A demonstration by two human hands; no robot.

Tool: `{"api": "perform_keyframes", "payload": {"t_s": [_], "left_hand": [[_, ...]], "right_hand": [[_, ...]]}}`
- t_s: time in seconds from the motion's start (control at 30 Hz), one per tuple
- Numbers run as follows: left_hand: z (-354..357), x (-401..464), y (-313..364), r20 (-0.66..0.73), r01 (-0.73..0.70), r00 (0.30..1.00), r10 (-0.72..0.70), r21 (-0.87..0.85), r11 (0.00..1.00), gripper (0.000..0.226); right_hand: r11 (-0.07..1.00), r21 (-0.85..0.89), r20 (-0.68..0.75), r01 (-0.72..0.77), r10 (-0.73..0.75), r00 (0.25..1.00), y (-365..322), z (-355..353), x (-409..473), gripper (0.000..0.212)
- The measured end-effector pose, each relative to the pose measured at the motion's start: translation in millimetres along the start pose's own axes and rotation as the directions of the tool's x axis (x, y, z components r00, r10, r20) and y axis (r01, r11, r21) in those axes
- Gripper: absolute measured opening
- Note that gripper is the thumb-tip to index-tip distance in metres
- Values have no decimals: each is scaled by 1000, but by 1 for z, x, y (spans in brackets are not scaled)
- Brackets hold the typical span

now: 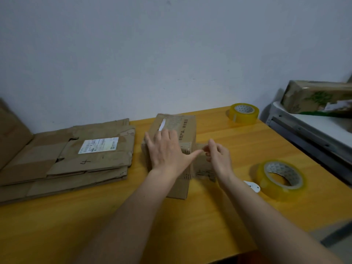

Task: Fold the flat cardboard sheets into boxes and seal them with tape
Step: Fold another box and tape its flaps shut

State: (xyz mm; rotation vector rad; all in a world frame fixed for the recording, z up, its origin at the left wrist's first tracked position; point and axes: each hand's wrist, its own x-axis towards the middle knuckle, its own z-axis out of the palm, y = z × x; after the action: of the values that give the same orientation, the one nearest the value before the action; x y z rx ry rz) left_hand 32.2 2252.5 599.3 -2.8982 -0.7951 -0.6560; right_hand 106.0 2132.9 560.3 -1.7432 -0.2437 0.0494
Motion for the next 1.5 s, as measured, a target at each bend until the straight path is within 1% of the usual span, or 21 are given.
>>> {"api": "perform_keyframes", "payload": {"t_s": [0.07, 0.13, 0.2, 0.27, 0.33, 0.4, 0.5, 0.57, 0.67, 0.7, 0.73, 0.8, 0.83, 0.93, 1.0, 1.07, 1.13, 1.2, 1.3, 1.4, 1.5], "left_hand": [[-6, -3, 1, -4, -74, 997, 74, -29, 997, 68], [-8, -14, -8, -24, -208, 978, 207, -143, 968, 49], [-7, -26, -22, -44, -331, 942, 333, -277, 902, 41], [-7, -33, -35, -10, -396, 908, 420, -355, 847, 42], [-10, -31, -44, 42, -379, 906, 421, -361, 852, 43], [-17, -23, -48, 78, -293, 938, 338, -342, 893, 42], [-26, -10, -43, 145, -185, 956, 253, -370, 910, 34], [-27, -8, -27, 244, -139, 944, 222, -316, 939, 50], [-25, -19, 4, 317, -108, 934, 164, -188, 976, 83], [-24, -22, 10, 308, -118, 935, 176, -197, 973, 84], [-25, -23, 13, 302, -144, 930, 211, -229, 963, 81], [-28, -22, 11, 313, -233, 888, 337, -324, 917, 70], [-30, -20, 9, 326, -281, 855, 404, -363, 888, 64], [-34, -10, 3, 354, -379, 779, 518, -392, 838, 55], [-33, -10, 5, 317, -383, 800, 510, -384, 840, 54], [-26, -17, 10, 228, -375, 852, 471, -362, 853, 50], [-19, -26, 13, 127, -395, 890, 439, -271, 878, 49], [-14, -26, 12, 55, -432, 889, 454, -227, 873, 45], [-13, -17, 4, 54, -467, 868, 494, -248, 849, 41], [-13, -14, 7, 56, -432, 891, 450, -200, 880, 41], [-11, -25, 32, -6, -355, 934, 358, -148, 923, 49]], "right_hand": [[1000, -17, -28, -12, 11, 1000, 0, -5, 5, 33], [998, -60, -56, -25, 22, 998, -2, -10, 10, 38], [998, -43, -60, -53, 50, 997, -4, -13, 14, 44], [997, -11, -73, -74, 73, 995, -8, -15, 14, 39], [999, 16, -117, -29, 31, 993, -12, -17, 12, 25], [1000, 23, -148, 7, -4, 989, -13, -19, 3, 21], [1000, 0, -82, 31, -31, 996, -10, -12, -21, 21], [999, -28, -34, 32, -33, 999, -12, -10, -31, 19], [996, -71, -170, 58, -70, 983, -18, -18, -23, 15], [996, -68, -229, 56, -70, 971, -20, -24, -17, 7], [997, -62, -251, 52, -66, 966, -21, -29, -11, 9], [996, -74, -172, 59, -71, 982, -20, -38, -2, 32], [994, -83, -115, 72, -81, 990, -19, -41, -1, 36], [995, -42, -23, 88, -89, 996, -16, -42, -6, 30], [997, -4, -25, 78, -78, 997, -13, -39, -10, 21], [998, 1, -53, 59, -59, 997, -12, -35, -13, 12], [999, 23, -89, 25, -23, 996, -13, -33, -14, 9], [1000, 30, -104, 7, -4, 995, -16, -33, -15, 9], [1000, 23, -59, -11, 13, 998, -20, -41, -15, 18], [994, -96, 7, -60, 61, 998, -13, -60, -18, 18], [953, -302, 38, -33, 46, 998, -6, -90, -19, 9]]}}
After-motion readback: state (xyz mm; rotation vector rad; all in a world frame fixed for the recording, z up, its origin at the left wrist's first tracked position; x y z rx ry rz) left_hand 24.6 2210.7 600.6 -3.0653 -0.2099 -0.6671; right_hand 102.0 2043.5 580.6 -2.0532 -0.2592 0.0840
